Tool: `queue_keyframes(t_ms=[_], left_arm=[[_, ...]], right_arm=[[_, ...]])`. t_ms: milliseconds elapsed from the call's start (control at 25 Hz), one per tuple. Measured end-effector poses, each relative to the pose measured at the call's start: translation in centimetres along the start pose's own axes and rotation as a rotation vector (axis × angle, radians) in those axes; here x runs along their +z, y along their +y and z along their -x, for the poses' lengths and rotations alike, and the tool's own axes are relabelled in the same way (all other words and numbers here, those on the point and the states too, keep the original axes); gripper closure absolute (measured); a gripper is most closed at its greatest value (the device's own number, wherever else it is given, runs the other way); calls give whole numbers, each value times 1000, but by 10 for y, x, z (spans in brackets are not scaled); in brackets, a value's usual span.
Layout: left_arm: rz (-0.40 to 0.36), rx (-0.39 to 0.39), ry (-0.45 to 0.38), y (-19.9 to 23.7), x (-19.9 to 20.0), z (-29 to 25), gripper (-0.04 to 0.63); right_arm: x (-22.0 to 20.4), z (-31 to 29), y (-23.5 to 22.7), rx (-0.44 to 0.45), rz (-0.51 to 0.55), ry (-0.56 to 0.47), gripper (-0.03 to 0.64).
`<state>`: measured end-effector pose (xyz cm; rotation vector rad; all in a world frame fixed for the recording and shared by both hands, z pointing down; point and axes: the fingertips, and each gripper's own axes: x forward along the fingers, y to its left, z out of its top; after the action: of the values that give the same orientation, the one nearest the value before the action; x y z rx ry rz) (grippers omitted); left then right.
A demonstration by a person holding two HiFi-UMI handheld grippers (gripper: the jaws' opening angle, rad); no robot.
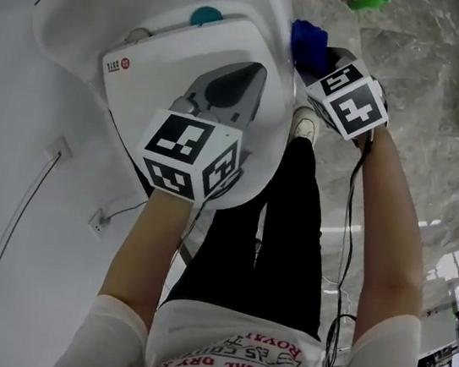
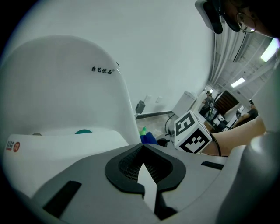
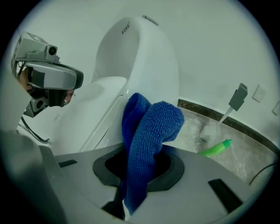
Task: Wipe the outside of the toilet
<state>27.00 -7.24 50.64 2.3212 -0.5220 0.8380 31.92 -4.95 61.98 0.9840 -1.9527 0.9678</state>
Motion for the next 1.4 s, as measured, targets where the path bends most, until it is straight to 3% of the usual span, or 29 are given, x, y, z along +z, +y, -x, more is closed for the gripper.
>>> queue_keyframes(t_ms=[520, 960, 1400], left_arm=[[-44, -59, 1, -38, -49, 21, 591], [-63, -42, -47, -93, -107, 57, 591], [31, 38, -64, -118, -191, 106, 591]], right_arm=[[-76, -13, 50, 2, -107, 24, 534], [-130, -6, 107, 46, -104, 41, 534], [-182, -6, 182, 89, -89, 71, 534]])
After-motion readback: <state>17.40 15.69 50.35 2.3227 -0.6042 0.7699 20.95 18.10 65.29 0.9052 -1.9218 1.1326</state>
